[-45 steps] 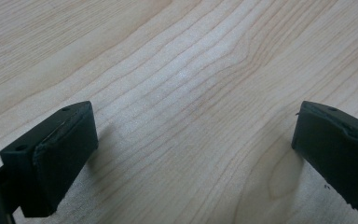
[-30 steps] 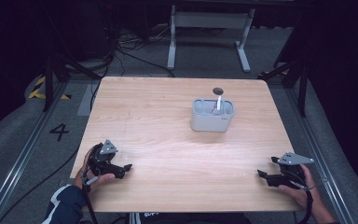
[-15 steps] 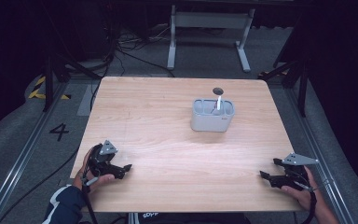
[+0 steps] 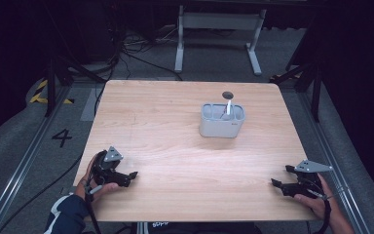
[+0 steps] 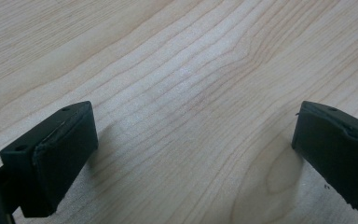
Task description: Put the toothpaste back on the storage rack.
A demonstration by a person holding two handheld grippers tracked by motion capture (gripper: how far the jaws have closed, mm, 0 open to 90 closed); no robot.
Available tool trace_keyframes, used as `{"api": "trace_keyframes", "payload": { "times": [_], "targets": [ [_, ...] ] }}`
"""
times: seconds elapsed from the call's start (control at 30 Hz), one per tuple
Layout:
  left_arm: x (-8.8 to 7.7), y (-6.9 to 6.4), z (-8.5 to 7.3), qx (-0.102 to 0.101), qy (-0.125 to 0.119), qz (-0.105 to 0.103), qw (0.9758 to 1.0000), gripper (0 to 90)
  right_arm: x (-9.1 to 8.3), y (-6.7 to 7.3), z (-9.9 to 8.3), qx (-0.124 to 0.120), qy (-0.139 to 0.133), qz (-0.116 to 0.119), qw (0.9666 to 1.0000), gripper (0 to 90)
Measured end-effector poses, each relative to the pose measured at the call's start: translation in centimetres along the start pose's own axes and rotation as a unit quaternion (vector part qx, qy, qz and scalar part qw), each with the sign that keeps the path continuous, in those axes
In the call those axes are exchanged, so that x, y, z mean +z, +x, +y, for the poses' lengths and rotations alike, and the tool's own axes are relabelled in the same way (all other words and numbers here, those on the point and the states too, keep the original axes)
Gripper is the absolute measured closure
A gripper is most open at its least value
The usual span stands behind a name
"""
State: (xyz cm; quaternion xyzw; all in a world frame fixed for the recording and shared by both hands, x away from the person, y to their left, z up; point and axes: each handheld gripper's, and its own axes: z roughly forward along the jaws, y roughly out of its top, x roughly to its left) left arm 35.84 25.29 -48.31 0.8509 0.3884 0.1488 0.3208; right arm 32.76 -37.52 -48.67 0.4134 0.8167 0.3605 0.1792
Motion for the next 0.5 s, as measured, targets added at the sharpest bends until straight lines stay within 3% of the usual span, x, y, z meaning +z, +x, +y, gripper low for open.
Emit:
{"api": "trace_keyframes", "payload": {
  "times": [0.5],
  "targets": [
    [-0.01, 0.03, 0.01, 0.002, 0.0, 0.002, 1.0, 0.5, -0.09, -0.19, -0.07, -0.003, 0.001, 0.004, 1.0, 15.3]
  ]
}}
